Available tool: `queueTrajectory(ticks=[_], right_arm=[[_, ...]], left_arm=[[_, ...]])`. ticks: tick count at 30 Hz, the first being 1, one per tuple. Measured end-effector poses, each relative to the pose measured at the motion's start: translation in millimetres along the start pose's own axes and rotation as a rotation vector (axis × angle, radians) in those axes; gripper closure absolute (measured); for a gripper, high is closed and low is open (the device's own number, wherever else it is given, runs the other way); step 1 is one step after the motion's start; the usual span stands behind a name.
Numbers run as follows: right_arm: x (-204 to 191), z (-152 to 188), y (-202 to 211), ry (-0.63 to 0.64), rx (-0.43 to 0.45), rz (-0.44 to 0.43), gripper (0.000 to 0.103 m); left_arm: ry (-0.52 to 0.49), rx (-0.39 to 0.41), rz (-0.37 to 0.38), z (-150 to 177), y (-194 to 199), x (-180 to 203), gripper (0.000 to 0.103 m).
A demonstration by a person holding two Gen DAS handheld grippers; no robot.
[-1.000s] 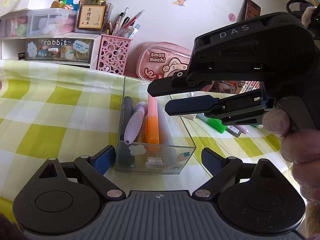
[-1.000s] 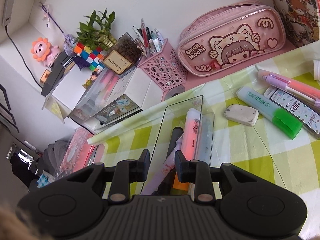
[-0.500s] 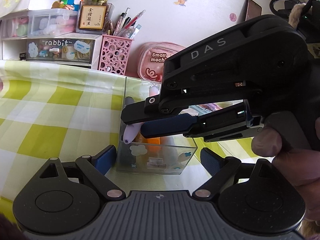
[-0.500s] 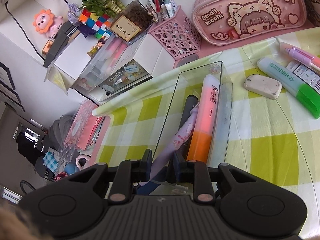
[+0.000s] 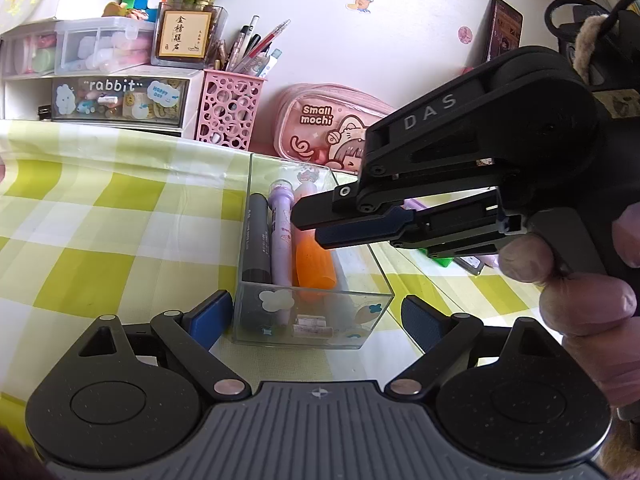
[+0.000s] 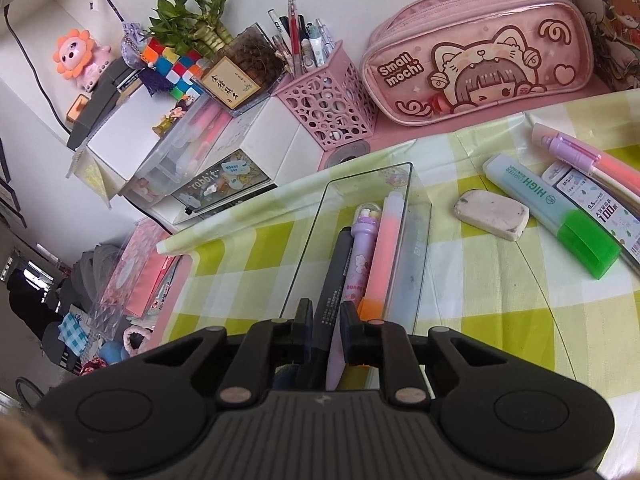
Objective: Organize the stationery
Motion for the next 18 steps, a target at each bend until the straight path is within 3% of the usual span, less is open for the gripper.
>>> queueTrajectory(ticks=[5, 11, 18], right_arm=[[6, -1, 21, -0.006, 0.044, -0.001, 0.052], [19, 2, 37, 0.004, 0.075, 0.046, 0.042], [50, 8, 51, -0.005, 0.106, 0.164, 0.033]], left_arm=[[-0.001, 0.0, -0.001, 0, 0, 0, 0.015], [-0.002, 0.0, -0.001, 0, 0, 0, 0.015], [-0.002, 0.0, -0.001, 0, 0, 0, 0.015]])
Point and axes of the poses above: each gripper's, at about its wrist camera, not at the fingertips, and y roughly against the way its jaws point, x to its right, z to its underside, the point moved 10 cm from there along -y, roughly the way its jaws point, and after that the axes turned 6 degrees about -x, right-handed, at the moved point
